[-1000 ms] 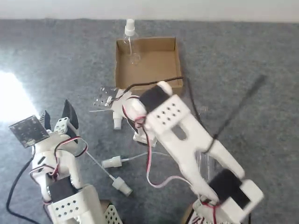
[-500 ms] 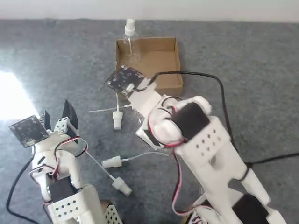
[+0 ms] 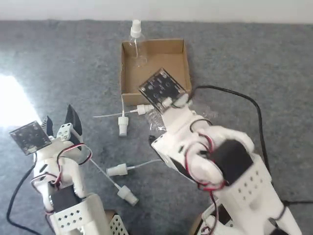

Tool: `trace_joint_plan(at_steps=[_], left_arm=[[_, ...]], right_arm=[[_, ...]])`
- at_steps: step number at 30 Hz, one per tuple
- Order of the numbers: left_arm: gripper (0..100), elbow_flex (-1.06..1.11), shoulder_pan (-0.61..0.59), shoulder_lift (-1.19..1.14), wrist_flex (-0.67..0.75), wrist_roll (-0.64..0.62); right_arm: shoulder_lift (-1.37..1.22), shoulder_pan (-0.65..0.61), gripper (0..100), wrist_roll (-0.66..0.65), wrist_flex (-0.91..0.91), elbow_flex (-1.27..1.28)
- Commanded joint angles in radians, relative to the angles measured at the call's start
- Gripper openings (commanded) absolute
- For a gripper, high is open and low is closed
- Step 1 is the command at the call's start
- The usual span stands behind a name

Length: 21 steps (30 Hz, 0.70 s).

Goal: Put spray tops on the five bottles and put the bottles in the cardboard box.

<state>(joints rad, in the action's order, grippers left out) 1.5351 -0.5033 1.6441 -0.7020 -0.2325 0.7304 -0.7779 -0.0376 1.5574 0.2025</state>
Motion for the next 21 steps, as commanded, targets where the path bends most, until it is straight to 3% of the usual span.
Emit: trace_joint_plan(at_steps=[1,11,21], left_arm=[[21,-0.025,0.002,0.011,0.006,-0.005],[21,-0.025,0.002,0.011,0.006,-0.003],[21,-0.03,0.002,0.011,0.006,-0.005]], right_arm=[[0.193,0.015,10.2,0.009,-0.163,0.147],[0.481,0.016,10.2,0.012,-0.595,0.609],[0.71,0.016,10.2,0.014,-0.854,0.922]])
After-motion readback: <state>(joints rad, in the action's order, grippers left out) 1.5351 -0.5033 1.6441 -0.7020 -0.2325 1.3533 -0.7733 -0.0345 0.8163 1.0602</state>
